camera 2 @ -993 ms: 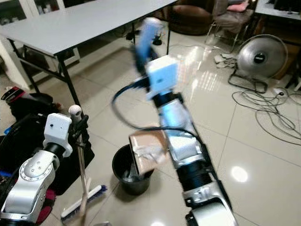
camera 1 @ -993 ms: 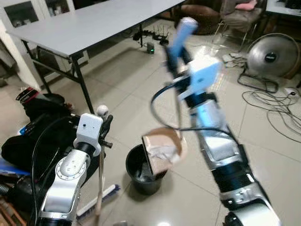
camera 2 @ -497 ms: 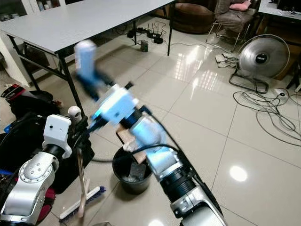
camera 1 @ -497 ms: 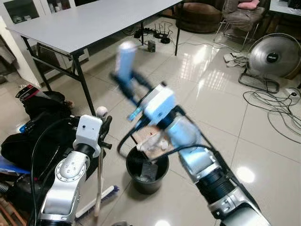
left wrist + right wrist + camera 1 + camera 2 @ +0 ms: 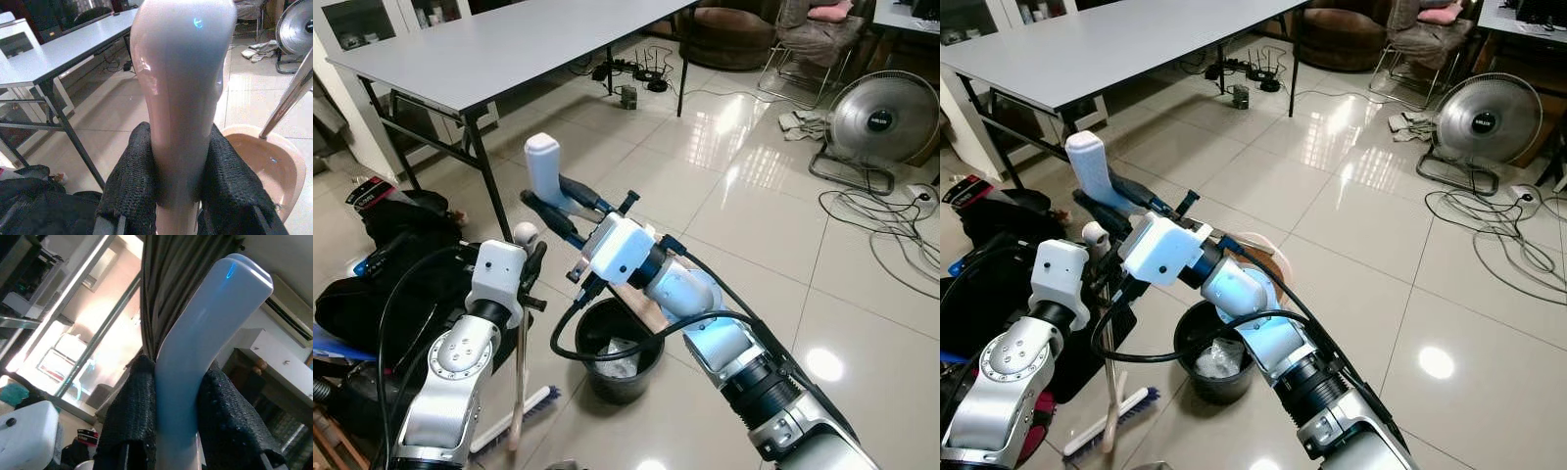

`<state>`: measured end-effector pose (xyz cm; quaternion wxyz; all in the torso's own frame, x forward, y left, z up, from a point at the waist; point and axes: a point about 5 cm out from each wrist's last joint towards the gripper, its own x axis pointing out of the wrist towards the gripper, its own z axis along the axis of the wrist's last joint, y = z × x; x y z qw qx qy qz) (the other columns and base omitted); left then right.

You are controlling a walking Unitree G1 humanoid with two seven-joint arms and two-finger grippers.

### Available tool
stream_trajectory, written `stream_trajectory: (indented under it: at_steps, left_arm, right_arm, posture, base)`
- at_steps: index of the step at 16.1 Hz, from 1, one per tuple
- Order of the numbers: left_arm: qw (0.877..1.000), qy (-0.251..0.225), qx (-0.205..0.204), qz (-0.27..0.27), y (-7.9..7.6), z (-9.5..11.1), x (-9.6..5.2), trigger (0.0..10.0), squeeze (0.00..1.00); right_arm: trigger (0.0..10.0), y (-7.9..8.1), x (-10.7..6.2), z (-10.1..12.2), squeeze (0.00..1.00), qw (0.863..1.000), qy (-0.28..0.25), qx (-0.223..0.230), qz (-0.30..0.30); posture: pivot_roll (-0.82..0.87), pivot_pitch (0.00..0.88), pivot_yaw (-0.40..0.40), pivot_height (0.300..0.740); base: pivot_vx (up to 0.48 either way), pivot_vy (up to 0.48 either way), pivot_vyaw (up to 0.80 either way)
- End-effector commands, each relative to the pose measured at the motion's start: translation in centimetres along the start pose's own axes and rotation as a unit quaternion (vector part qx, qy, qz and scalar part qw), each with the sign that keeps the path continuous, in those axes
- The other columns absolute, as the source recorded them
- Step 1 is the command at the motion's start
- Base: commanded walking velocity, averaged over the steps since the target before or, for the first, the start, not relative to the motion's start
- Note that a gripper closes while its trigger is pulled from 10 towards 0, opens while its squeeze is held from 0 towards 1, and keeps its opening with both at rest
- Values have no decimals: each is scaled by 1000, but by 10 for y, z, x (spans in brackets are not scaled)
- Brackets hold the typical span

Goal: Sweep floor

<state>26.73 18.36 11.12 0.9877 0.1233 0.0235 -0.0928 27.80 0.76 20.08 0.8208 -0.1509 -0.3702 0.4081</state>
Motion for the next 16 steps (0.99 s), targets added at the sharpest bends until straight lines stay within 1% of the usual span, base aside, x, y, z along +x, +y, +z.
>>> stream_trajectory:
  at_steps: [1,2,3,4,5,6,7,8,9,10,11,12,13,14,16]
  left_arm:
    - [1000,-20,13,-7,-2,10,3,10000,0]
    - [1000,-20,15,-11,-2,10,3,10000,0]
    - [999,-18,24,-21,-6,9,5,10000,0]
    - [999,-19,22,-28,-9,9,6,10000,0]
    - [999,-21,17,-33,-12,9,6,10000,0]
    - [999,-22,13,-38,-13,9,7,10000,0]
    - [999,-21,10,-41,-14,9,8,10000,0]
    - [999,-21,6,-48,-16,10,9,10000,0]
    - [998,-21,4,-55,-17,10,11,10000,0]
    - [998,-21,4,-60,-18,11,12,10000,0]
    - [998,-21,5,-67,-20,11,14,10000,0]
    - [997,-22,6,-74,-22,11,16,10000,0]
    - [996,-23,6,-81,-24,12,16,10000,0]
    - [996,-23,7,-89,-25,12,16,10000,0]
    - [995,-22,9,-99,-28,12,16,10000,0]
  right_arm:
    - [10000,-40,1,14,0,996,-19,-51,-74]
    - [10000,-50,0,16,0,993,-17,-57,-98]
    - [10000,-83,-11,23,0,982,-6,-77,-172]
    - [10000,-109,-25,28,0,969,11,-95,-227]
    - [10000,-131,-43,32,0,953,34,-113,-278]
    - [10000,-146,-60,33,0,938,57,-117,-320]
    - [10000,-152,-69,33,0,930,69,-117,-340]
    - [10000,-159,-87,30,0,917,99,-109,-372]
    - [10000,-158,-108,21,0,899,138,-77,-408]
    - [10000,-157,-115,16,0,891,156,-63,-421]
    - [10000,-153,-127,11,0,876,179,-43,-445]
    - [10000,-148,-138,5,0,862,215,-46,-456]
    - [10000,-144,-146,1,0,851,245,-66,-460]
    - [10000,-141,-150,-1,0,846,265,-89,-454]
    - [10000,-138,-155,-2,0,844,282,-101,-445]
  posture:
    - [65,0,7,740]
    - [63,0,7,740]
    - [58,0,7,740]
    - [42,0,9,740]
    - [34,0,11,740]
    - [29,0,12,740]
    - [26,0,13,740]
    - [18,0,15,740]
    - [15,0,15,740]
    - [14,0,14,740]
    - [12,0,13,740]
    - [11,0,11,740]
    - [9,0,14,740]
    - [7,0,17,740]
    - [5,0,20,740]
  base:
    - [0,0,0]
    - [0,0,0]
    - [0,0,0]
    - [0,0,0]
    - [0,0,0]
    - [0,0,0]
    - [0,0,0]
    - [0,0,0]
    - [0,0,0]
    - [0,0,0]
    - [0,0,0]
    - [-247,0,0]
    - [-270,0,0]
    - [-281,0,0]
    - [-291,0,0]
